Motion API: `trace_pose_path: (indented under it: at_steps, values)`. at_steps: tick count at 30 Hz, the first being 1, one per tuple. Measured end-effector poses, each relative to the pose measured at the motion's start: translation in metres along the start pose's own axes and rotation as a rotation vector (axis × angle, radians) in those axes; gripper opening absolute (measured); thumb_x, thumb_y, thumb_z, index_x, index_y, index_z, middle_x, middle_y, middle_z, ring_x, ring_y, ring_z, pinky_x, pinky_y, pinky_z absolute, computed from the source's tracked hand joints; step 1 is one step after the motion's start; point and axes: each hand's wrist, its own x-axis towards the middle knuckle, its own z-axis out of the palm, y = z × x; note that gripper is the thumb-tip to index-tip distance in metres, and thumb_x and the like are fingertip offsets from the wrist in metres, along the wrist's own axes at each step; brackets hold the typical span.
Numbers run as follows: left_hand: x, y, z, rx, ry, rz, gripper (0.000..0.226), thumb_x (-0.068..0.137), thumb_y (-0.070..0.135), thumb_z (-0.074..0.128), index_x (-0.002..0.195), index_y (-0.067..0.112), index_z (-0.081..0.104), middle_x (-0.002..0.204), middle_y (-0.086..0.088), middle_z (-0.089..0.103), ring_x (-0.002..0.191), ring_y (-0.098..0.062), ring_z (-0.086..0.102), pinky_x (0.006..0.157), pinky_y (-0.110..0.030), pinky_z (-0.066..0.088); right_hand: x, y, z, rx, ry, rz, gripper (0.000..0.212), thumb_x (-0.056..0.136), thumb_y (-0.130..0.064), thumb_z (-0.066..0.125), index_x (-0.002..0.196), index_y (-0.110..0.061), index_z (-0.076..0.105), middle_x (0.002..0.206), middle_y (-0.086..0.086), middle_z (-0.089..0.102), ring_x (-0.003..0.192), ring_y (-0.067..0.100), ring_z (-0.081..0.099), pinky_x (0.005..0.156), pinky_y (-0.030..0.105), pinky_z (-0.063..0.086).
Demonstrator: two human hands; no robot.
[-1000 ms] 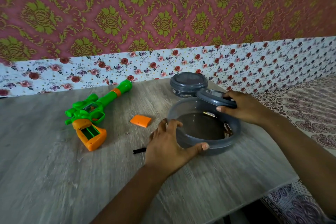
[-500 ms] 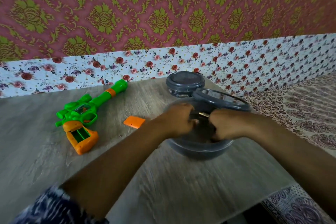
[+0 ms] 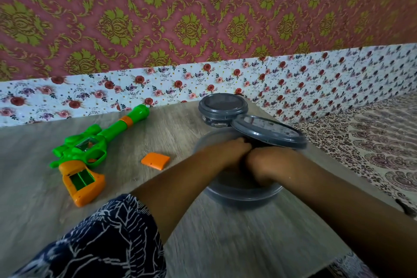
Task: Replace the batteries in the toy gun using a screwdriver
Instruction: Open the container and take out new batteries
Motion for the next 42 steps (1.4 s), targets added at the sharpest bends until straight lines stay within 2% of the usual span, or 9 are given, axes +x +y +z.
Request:
trace_pose_path:
  at_steps: [5,14,18,21,25,30,36,39,42]
  values:
    - [0.001,-0.002,0.001,0.067,0.075,-0.020,0.048,0.095,0.020,0.048,0.142,0.013,0.038,0.149,-0.016,0.030,0.131,-0.033,0.039,0.108,-0.040,0.034,-0.002,0.002,-0.002,0.079,0.042,0.001,0.040,0.088,-0.008,0.054,0.127,-0.010,0.051,0.131,0.013,0.051,0.119,0.027,0.050,0.104,0.034,0.037]
    - [-0.005,0.000,-0.003,0.213,0.092,-0.076,0.035,0.095,0.018,0.048,0.128,0.009,0.053,0.132,-0.016,0.053,0.119,-0.031,0.052,0.097,-0.037,0.039,-0.003,0.002,0.000,0.088,0.076,-0.024,0.031,0.087,-0.009,0.055,0.118,-0.008,0.057,0.121,0.013,0.058,0.108,0.026,0.056,0.093,0.033,0.043]
    - [-0.019,-0.002,-0.010,0.285,0.142,-0.064,0.031,0.092,0.020,0.053,0.121,0.011,0.059,0.122,-0.012,0.060,0.111,-0.029,0.057,0.080,-0.035,0.042,-0.002,0.004,0.003,0.110,0.118,-0.048,0.033,0.086,-0.009,0.057,0.118,-0.010,0.057,0.117,0.010,0.060,0.097,0.020,0.057,0.088,0.026,0.043]
    - [-0.038,-0.003,-0.020,0.259,0.218,-0.053,0.024,0.093,0.020,0.051,0.114,0.011,0.059,0.111,-0.009,0.060,0.102,-0.027,0.058,0.074,-0.033,0.040,-0.005,0.004,0.005,0.157,0.197,-0.060,0.029,0.087,-0.010,0.055,0.116,-0.010,0.056,0.099,0.008,0.058,0.095,0.022,0.057,0.090,0.029,0.045]
    - [-0.066,-0.015,-0.038,0.067,0.377,-0.081,0.016,0.093,0.029,0.051,0.102,0.017,0.059,0.101,-0.005,0.063,0.091,-0.021,0.059,0.075,-0.032,0.045,-0.013,0.003,0.006,0.136,0.288,-0.089,0.018,0.087,-0.010,0.052,0.102,-0.009,0.061,0.075,0.001,0.049,0.077,0.018,0.050,0.071,0.027,0.039]
    - [-0.109,-0.040,-0.046,-0.039,0.522,-0.136,0.019,0.092,0.034,0.055,0.100,0.018,0.060,0.103,-0.002,0.068,0.092,-0.020,0.061,0.083,-0.040,0.051,-0.019,0.000,0.003,0.242,0.296,-0.101,0.019,0.082,-0.007,0.054,0.097,-0.014,0.062,0.094,0.006,0.063,0.081,0.020,0.059,0.071,0.031,0.049]
    - [-0.155,-0.070,-0.034,-0.014,0.525,-0.221,0.021,0.088,0.039,0.058,0.098,0.022,0.063,0.100,0.000,0.069,0.093,-0.019,0.063,0.080,-0.040,0.052,-0.020,-0.009,-0.005,0.389,0.359,-0.144,0.018,0.080,-0.007,0.058,0.081,-0.025,0.058,0.086,0.001,0.065,0.079,0.017,0.060,0.068,0.030,0.048]
    - [-0.175,-0.084,-0.026,-0.043,0.503,-0.268,0.018,0.089,0.033,0.059,0.098,0.018,0.065,0.097,-0.002,0.069,0.089,-0.020,0.063,0.079,-0.039,0.052,-0.027,-0.010,-0.014,0.426,0.452,-0.149,0.017,0.080,-0.011,0.063,0.093,-0.022,0.061,0.095,0.000,0.063,0.086,0.016,0.058,0.072,0.030,0.047]
    - [-0.189,-0.093,-0.016,-0.091,0.459,-0.288,0.016,0.089,0.028,0.059,0.097,0.015,0.065,0.093,-0.004,0.069,0.085,-0.019,0.064,0.079,-0.038,0.051,-0.047,-0.015,-0.031,0.549,0.589,-0.226,0.021,0.079,-0.017,0.067,0.097,-0.026,0.060,0.090,-0.009,0.058,0.083,0.009,0.055,0.072,0.026,0.044]
